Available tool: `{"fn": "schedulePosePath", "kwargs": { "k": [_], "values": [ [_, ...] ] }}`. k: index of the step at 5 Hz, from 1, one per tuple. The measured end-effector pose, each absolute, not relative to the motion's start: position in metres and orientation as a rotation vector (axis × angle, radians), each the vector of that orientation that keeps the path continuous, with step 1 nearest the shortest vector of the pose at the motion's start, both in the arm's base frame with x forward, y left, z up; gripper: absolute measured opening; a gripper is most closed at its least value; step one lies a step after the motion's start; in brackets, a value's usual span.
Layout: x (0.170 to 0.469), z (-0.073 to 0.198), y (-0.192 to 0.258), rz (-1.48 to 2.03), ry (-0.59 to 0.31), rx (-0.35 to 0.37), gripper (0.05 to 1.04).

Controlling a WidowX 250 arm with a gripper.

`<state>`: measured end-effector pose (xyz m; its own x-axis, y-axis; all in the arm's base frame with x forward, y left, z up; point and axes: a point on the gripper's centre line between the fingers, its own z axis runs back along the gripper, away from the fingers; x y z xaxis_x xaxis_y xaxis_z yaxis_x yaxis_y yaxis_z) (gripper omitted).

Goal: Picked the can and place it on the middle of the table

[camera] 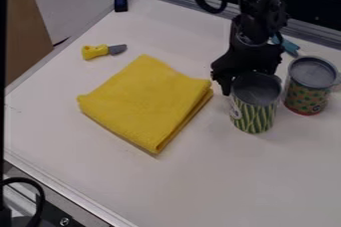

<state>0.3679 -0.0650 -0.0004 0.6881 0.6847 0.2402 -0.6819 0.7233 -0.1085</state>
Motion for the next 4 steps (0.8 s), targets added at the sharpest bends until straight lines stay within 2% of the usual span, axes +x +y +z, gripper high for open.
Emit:
{"fn": "schedulePosePath", "kwargs": {
  "k": [1, 3, 4],
  "values": [
    [0.348, -0.001, -0.081, 0.712, -0.310, -0.005, 0.997],
    [0.307, 0.005, -0.094, 0.674, -0.308, -0.033, 0.997],
    [0.292, 0.002, -0.096, 0.655, -0.279, -0.033, 0.997]
  ]
}}
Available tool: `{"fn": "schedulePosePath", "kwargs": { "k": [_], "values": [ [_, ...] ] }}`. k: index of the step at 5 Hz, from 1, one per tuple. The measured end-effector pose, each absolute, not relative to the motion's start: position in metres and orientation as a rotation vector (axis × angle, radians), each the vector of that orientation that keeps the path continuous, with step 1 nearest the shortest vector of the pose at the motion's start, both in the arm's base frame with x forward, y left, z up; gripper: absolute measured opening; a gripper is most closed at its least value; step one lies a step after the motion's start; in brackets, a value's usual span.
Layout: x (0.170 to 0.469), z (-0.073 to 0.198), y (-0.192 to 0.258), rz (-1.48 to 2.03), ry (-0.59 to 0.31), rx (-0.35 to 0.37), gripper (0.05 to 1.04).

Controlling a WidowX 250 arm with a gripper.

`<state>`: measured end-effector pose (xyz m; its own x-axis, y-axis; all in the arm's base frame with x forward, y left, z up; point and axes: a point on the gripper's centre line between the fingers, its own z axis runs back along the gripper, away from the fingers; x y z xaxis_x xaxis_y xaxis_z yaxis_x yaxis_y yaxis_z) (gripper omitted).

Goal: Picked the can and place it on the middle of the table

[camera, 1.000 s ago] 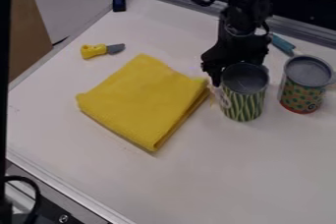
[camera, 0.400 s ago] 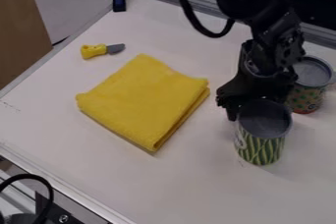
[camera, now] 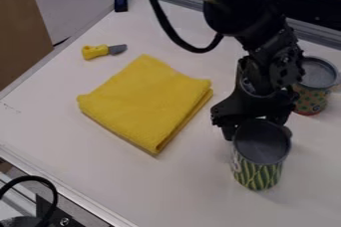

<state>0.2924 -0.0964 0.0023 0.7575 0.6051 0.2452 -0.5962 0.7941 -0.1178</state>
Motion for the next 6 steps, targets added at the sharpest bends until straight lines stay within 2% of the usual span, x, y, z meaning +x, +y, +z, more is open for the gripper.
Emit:
{"fn": "schedulePosePath", "kwargs": {
  "k": [2, 3, 5, 6],
  "values": [
    [0.269, 0.009, -0.105, 0.597, -0.247, -0.062, 0.997],
    [0.272, 0.010, -0.103, 0.575, -0.251, -0.060, 0.997],
    [0.308, 0.027, -0.079, 0.594, -0.327, -0.084, 0.997],
    [0.320, 0.034, -0.059, 0.580, -0.322, -0.093, 0.997]
  ]
}}
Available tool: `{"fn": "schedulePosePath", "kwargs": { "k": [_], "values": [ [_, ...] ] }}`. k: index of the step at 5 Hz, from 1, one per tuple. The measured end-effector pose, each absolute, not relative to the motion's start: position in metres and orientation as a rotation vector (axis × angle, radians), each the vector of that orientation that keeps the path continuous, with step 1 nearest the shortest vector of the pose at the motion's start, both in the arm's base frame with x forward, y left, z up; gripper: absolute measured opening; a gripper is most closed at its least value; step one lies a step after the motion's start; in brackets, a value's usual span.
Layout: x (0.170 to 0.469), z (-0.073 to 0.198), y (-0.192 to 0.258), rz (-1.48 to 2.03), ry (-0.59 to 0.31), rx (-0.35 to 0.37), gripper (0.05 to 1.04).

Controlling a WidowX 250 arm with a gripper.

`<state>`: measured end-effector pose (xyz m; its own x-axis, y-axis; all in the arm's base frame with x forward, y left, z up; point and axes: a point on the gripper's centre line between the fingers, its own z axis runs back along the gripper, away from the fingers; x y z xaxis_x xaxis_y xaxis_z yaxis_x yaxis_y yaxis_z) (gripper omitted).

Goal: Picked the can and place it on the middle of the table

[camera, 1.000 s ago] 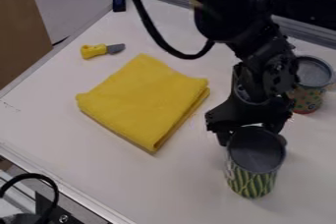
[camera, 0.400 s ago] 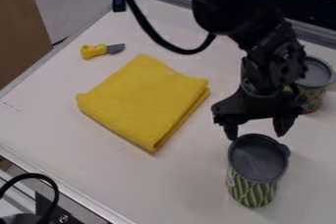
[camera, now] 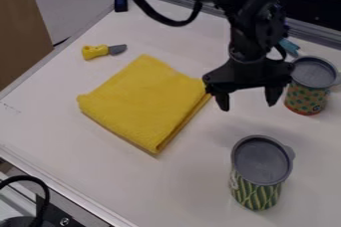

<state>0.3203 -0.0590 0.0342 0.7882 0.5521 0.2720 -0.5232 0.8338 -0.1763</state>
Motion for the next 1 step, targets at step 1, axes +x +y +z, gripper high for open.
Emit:
{"fn": "schedulePosePath", "kwargs": {
  "k": [1],
  "values": [
    [0.3280, 0.0456, -0.0317, 0.610, -0.269, -0.077, 0.997]
  ]
}}
